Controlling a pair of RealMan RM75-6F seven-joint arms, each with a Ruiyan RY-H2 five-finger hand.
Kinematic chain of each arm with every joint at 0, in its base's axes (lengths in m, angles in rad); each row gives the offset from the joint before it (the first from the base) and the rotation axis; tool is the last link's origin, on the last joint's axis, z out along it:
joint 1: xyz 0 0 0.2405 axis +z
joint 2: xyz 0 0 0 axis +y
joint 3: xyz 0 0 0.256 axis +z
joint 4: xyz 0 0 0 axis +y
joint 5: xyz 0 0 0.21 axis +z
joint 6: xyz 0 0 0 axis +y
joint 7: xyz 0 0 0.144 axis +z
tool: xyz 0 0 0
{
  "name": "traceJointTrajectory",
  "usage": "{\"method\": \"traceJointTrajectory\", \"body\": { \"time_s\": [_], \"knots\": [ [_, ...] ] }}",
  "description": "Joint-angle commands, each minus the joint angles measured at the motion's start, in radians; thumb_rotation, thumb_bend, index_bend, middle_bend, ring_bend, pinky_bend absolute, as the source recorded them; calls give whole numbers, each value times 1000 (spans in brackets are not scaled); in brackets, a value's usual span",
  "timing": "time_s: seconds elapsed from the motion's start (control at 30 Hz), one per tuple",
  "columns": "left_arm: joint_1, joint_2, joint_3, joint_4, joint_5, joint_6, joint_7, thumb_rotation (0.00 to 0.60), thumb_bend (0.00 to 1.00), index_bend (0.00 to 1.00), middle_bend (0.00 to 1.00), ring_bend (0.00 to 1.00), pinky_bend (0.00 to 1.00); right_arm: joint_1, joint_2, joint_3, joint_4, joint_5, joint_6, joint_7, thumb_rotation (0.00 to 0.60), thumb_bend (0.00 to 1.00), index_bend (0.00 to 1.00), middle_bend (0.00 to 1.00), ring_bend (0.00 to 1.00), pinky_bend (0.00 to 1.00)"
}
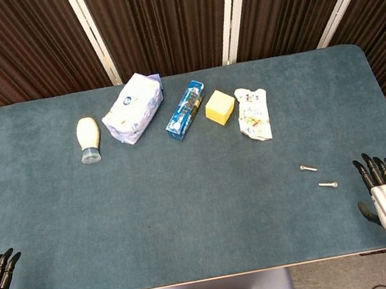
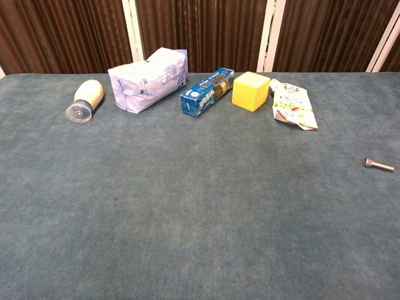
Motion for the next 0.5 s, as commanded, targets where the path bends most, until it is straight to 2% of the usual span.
{"method": "traceJointTrajectory", "body": {
  "time_s": [0.03,0.13,0.23,0.33,0.5],
  "knots": [
    [0,-1,0,1,-1,-1,-1,600,395,0,0,0,46,9,-15,11,15,5,-16,5,600,400,110,0,0,0],
    [-5,-3,5,1,-1,-18,2,600,396,0,0,0,46,30,-45,38,52,36,-49,9,600,400,174,0,0,0],
    [-9,2,6,-2,-8,-33,1,600,395,0,0,0,46,72,-77,70,87,91,-112,-59,600,401,242,0,0,0],
    [-10,5,7,-3,-11,-38,-3,600,395,0,0,0,46,118,-114,98,121,139,-151,-204,600,400,332,0,0,0],
    [-14,10,9,-4,-10,-43,-13,600,394,0,0,0,46,191,-195,126,174,212,-200,-437,600,400,422,0,0,0]
  ]
}}
